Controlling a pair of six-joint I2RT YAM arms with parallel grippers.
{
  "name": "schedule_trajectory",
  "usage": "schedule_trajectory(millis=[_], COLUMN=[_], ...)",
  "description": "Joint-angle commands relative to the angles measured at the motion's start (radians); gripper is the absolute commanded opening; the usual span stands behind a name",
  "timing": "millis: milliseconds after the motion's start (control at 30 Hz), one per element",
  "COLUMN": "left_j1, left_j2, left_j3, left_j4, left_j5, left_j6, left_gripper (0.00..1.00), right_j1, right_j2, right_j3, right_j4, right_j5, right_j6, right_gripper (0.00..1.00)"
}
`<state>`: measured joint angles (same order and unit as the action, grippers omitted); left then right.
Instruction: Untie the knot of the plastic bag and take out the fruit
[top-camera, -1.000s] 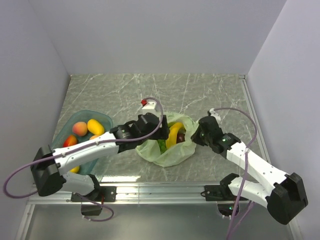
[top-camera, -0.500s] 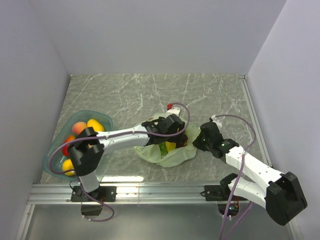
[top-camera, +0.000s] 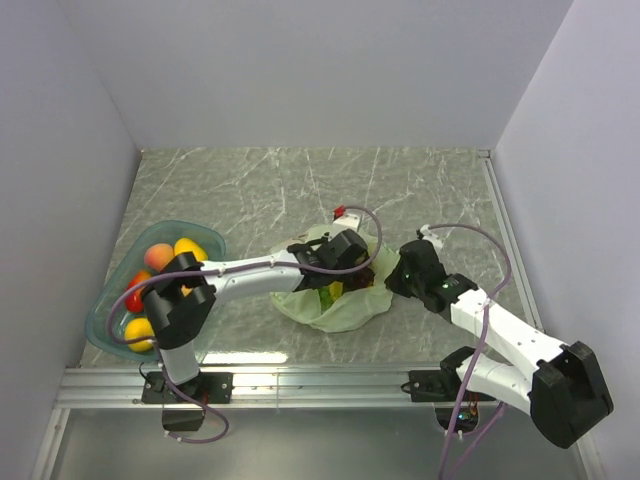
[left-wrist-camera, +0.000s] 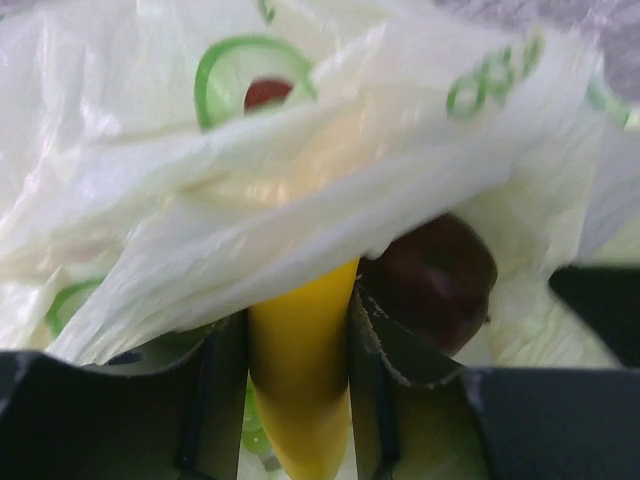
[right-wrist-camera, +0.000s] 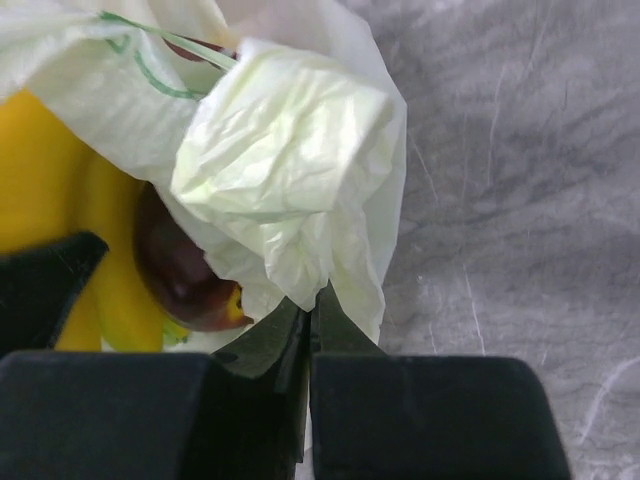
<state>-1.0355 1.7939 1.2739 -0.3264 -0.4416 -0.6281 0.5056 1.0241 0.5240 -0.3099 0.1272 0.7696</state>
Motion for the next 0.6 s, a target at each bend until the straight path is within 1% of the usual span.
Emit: schedule_trajectory(millis=[0, 167, 233, 267, 333, 367, 433, 467, 567], left_j1=[-0.005, -0.005, -0.005, -0.005, -0.005, -0.005, -0.003, -0.001, 0.011], left_j2=[-0.131, -0.255, -0.324, -0.349, -0.424, -0.448, -0.514, -0.545, -0.571], left_j3=[-0.063, -0.189, -0.264, -0.289, -0.355, -0.372, -0.419, -0.430, -0.438], left_j4=[0.024, 0.032, 0.064, 0.105, 0.147, 0.195, 0.239, 0.274, 0.303], left_j5=[0.020, 0.072, 0.095, 0.106, 0.109, 0.115, 0.092, 0.081, 0.034], left_j6=[0.039, 0.103, 0.119, 0.129, 0.123, 0.120, 0.104, 0.085, 0.036], left_gripper=[0.01, 0.01, 0.01, 0.01, 0.01, 0.01, 0.01, 0.01, 0.01], right_j1=[-0.015, -0.049, -0.059, -0.061, -0.061, -0.061, -0.061, -0.059, -0.052], right_j2=[0.008, 0.014, 0.024, 0.039, 0.053, 0.066, 0.077, 0.083, 0.091], right_j3=[0.076, 0.137, 0.154, 0.157, 0.159, 0.154, 0.131, 0.123, 0.088], right_j4=[0.006, -0.023, -0.027, -0.028, -0.026, -0.020, -0.008, -0.005, 0.014], right_j5=[0.058, 0.101, 0.109, 0.114, 0.112, 0.103, 0.098, 0.094, 0.062], right_j6=[-0.042, -0.078, -0.096, -0.101, -0.110, -0.110, -0.110, -0.108, -0.110], right_gripper=[0.00, 0.00, 0.00, 0.00, 0.00, 0.00, 0.00, 0.00, 0.00])
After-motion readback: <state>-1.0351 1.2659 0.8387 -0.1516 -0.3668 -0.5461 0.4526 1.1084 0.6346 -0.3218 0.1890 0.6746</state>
